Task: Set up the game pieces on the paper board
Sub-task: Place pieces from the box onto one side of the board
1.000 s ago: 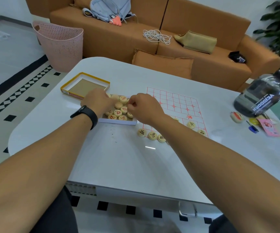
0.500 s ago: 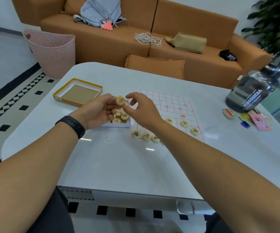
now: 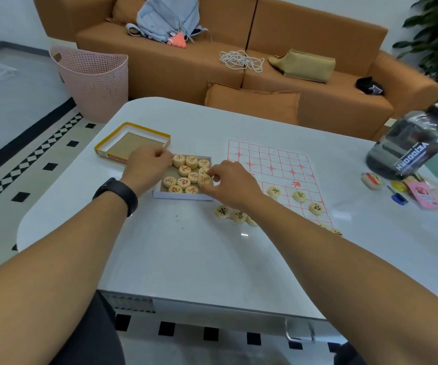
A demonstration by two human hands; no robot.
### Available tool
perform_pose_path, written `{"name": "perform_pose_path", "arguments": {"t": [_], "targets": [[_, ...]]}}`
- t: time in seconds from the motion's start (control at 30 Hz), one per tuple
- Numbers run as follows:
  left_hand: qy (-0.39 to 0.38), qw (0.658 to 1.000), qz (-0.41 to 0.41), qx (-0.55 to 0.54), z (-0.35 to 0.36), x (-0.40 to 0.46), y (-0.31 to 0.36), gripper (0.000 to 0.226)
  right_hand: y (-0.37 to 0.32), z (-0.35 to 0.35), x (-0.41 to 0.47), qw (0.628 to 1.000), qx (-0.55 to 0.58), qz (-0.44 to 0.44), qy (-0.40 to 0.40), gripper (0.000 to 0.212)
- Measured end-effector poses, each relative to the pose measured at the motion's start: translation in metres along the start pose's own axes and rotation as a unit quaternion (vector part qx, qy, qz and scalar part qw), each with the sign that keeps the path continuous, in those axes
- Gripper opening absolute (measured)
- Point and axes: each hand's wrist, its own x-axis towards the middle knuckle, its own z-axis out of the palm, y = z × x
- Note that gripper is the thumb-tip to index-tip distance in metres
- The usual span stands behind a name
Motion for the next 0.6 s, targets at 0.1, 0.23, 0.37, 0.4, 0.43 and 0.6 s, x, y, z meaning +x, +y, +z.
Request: {"name": "perform_pose_path", "arguments": {"t": [0.1,0.23,0.37,0.4,0.43,0.6], "targets": [[0.011,0.988,0.042,0.146,-0.004,0.009,-0.013,0.023,0.0,0.001,0.0,0.997,-0.054,0.004,-0.053,0.039],[-0.001,0.964,0.066,0.258,0.007,0.022,-0.023,0.034,-0.001,0.005,0.003,0.991,-0.083,0.019,-0.103,0.043],[0.019,0.956,0.069,0.283,0.018,0.027,-0.027,0.042,0.001,0.009,0.006,0.991,0.033,0.067,-0.114,0.049],[0.025,0.954,0.075,0.29,0.019,0.027,-0.026,0.042,0.002,0.009,0.007,0.991,0.036,0.068,-0.113,0.049],[0.03,0.95,0.081,0.299,0.021,0.027,-0.026,0.041,0.001,0.01,0.007,0.991,0.029,0.063,-0.112,0.049],[0.048,0.941,0.103,0.319,0.024,0.028,-0.028,0.033,-0.001,0.01,0.011,0.997,0.02,0.052,-0.059,0.041]]}}
